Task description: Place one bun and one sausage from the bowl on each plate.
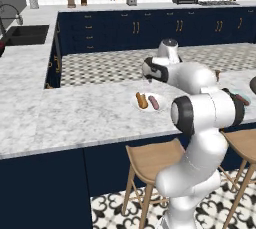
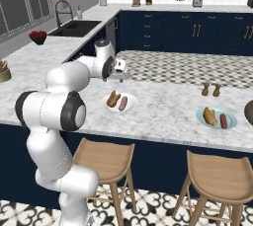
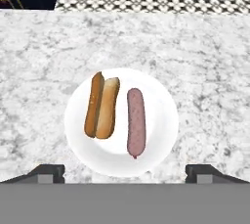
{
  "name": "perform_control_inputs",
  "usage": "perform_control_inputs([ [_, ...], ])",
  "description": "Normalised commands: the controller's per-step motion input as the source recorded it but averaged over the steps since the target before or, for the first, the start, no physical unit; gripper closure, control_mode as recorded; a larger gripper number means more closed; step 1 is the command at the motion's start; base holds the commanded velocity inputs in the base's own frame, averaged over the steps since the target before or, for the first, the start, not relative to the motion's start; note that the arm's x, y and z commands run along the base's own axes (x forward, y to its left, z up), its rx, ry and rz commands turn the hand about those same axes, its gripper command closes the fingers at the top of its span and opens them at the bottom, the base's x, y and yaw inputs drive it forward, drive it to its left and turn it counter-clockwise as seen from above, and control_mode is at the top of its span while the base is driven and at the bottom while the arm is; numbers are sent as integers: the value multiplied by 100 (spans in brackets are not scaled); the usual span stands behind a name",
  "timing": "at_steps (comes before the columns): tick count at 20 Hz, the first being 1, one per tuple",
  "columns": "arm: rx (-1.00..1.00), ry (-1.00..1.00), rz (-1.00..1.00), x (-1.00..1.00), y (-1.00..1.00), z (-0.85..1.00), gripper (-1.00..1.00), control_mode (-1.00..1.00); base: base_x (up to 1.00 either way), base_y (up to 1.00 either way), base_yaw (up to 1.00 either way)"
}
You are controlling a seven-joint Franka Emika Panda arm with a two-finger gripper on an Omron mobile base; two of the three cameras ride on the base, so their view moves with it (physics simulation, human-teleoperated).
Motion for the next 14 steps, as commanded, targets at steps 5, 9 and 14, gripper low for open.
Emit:
perform_control_inputs([
  [5, -13, -46, 1, -100, 85, 82, -100, -100, 0, 0, 0],
  [9, -18, -37, 3, -100, 80, 88, -100, -100, 0, 0, 0],
  [14, -14, 1, -8, -88, 40, 33, -100, -100, 0, 0, 0],
])
